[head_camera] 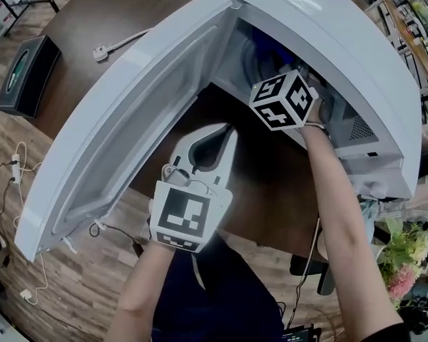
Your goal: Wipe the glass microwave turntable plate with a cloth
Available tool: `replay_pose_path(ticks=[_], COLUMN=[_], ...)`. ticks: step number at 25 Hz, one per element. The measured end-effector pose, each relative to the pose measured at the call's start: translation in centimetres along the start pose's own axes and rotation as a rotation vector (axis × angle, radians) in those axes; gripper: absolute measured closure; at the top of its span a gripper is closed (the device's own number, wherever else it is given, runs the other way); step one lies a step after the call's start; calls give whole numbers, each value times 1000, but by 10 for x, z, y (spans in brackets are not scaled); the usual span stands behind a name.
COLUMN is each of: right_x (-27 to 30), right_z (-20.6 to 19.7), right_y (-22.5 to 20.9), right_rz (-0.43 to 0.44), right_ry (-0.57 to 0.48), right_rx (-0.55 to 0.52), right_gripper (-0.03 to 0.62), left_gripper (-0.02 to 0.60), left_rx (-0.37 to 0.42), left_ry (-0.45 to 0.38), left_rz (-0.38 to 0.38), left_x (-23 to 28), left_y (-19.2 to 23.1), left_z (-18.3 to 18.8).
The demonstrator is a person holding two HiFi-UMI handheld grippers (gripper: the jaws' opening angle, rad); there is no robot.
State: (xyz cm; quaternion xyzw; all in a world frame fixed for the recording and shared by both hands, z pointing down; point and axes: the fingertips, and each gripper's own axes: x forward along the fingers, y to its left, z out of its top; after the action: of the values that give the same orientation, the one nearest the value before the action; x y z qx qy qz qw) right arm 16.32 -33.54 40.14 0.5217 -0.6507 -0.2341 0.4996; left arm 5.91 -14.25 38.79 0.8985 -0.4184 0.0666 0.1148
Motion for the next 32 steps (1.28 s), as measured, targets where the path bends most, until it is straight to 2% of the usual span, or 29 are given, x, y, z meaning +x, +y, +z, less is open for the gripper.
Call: replay_pose_path(ticks=[3,10,15,26,32], right_x=[12,29,35,36,30], right_z=[-3,-19,-21,-44,-71], right_y=[-1,-9,-6,-14,-20], right_rz=[7,31,35,37,55], right_ry=[5,64,109,268,402], right_rx=[-59,-107,-240,-401,-494], right_gripper=[520,520,520,525,525], left_gripper=[568,568,568,568,568], left_rx=[-2,25,33,5,-1], left_ry=[6,30,35,29,38], left_rz=[4,-15,-49,-69,-83], left_x=[1,12,20,15,13], left_y=[3,4,3,9,4], left_z=[-2,-6,-5,-9,-13])
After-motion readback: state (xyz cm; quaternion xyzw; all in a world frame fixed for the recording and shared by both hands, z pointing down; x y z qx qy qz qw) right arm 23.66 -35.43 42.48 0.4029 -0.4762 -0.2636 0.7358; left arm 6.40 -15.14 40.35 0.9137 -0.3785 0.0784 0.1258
